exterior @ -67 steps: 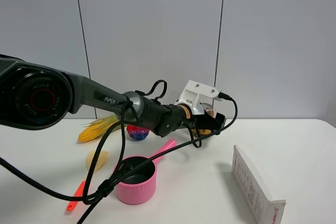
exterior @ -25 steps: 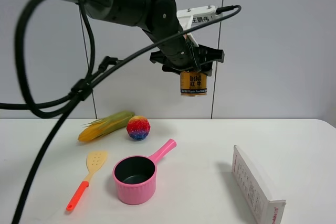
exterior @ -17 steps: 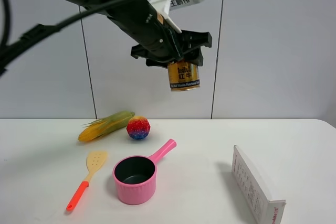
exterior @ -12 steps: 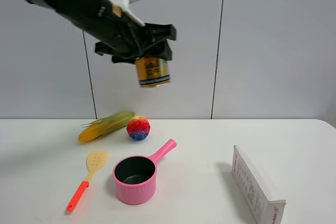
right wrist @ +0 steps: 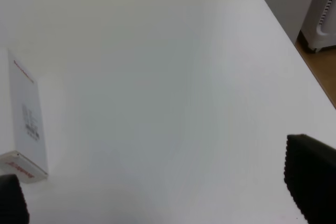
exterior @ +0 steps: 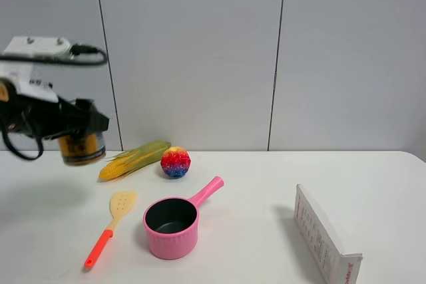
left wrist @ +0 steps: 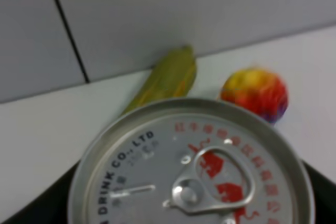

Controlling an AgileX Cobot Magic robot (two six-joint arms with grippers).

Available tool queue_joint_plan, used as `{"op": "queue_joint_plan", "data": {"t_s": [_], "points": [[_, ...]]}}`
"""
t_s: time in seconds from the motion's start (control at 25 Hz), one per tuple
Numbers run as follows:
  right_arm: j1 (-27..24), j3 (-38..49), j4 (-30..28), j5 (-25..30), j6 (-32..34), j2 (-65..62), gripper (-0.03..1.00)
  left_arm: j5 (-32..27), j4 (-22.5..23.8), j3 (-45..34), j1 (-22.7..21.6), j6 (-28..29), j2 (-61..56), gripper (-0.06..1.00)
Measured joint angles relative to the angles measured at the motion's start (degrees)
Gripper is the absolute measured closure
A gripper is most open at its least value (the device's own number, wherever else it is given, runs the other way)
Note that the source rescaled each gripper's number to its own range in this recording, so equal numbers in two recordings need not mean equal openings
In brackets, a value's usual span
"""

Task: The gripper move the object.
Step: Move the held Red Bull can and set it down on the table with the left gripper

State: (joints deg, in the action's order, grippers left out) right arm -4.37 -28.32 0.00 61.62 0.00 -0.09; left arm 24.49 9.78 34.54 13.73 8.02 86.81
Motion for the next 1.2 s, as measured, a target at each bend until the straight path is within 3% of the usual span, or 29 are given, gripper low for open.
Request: {"op": "queue_joint_plan", "data": {"t_s": [0.12,0.24,0.52,0.88,1.2], "points": [[0.0,0.0,0.0,0.0,0.0,0.0,-0.03,5.05,0.24,-7.02,-2.5,-5.17,-0.04,0.9],[0.0,0.0,0.0,0.0,0.0,0.0,-0.03,9.31,0.3,-11.1,-4.73,-6.5,1.23,0.9],[0.0,0.0,0.0,0.0,0.0,0.0,-0.03,21.26,-0.15,-11.85,-6.69,-7.64,10.43,0.9],[0.0,0.0,0.0,0.0,0.0,0.0,-0.03,29.31,-1.19,-12.1,-6.69,-10.86,21.39,0.9],[0.0,0.0,0.0,0.0,0.0,0.0,-0.03,31.62,-1.19,-9.04,-6.76,-11.19,24.14,0.9]]}}
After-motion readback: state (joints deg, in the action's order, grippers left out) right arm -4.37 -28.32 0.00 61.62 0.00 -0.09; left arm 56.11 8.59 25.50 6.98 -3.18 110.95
